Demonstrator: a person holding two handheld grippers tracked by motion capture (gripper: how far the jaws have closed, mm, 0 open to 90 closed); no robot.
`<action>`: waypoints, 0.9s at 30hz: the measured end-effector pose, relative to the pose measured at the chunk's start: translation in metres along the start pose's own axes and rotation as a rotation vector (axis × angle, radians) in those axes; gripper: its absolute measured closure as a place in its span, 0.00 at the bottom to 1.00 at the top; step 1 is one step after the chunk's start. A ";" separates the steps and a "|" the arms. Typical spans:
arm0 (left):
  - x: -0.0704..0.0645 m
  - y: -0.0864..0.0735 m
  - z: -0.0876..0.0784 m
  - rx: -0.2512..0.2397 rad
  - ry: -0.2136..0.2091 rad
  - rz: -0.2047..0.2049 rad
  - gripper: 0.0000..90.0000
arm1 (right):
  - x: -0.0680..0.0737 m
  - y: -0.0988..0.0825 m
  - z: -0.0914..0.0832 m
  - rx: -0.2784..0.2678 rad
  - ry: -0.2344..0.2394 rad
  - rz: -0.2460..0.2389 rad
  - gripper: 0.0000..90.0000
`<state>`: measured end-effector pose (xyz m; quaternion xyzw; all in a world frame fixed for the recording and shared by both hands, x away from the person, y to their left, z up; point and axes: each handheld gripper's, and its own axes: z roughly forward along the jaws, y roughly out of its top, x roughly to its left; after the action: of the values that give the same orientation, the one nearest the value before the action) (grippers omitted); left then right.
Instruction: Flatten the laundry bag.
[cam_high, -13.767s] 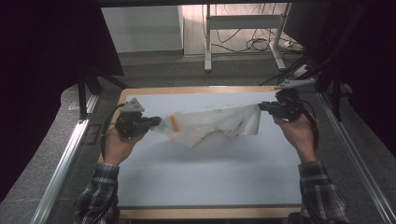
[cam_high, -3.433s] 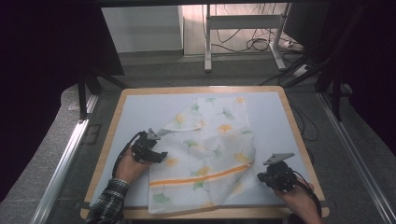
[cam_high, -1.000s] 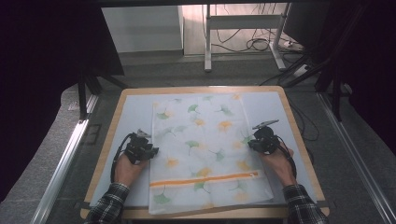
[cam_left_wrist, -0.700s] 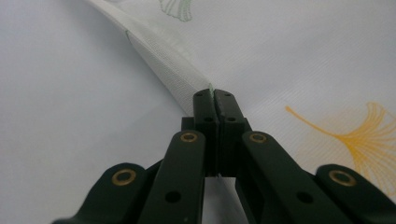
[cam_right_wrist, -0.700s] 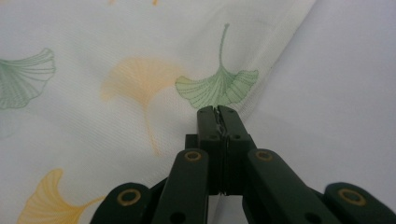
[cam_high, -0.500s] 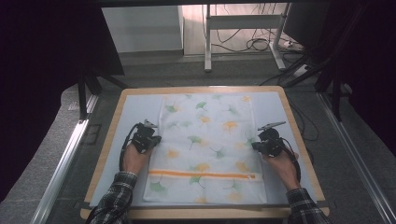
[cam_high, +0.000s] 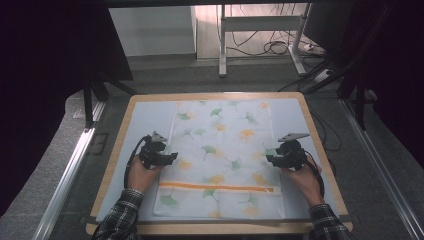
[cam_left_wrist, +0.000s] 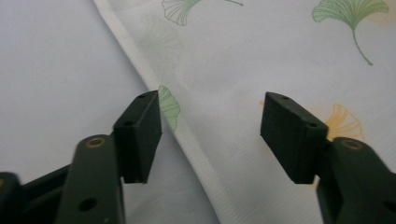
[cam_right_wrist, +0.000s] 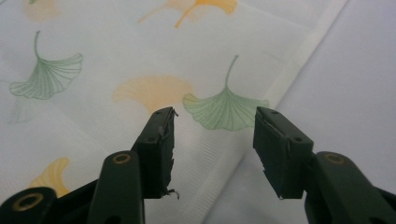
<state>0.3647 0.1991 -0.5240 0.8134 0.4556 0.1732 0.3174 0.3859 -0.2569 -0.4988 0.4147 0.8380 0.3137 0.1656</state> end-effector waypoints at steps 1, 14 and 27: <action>0.000 0.000 0.000 0.000 0.000 0.000 0.35 | 0.000 0.000 0.000 0.000 0.000 0.000 0.52; -0.010 -0.003 -0.005 -0.024 -0.099 0.041 0.16 | 0.009 -0.003 -0.004 -0.026 0.046 -0.049 0.27; -0.014 -0.006 -0.008 -0.058 -0.097 0.097 0.13 | 0.030 -0.016 -0.017 -0.008 0.117 -0.127 0.11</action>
<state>0.3486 0.1923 -0.5223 0.8326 0.3944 0.1618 0.3536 0.3494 -0.2469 -0.4971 0.3411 0.8695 0.3297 0.1373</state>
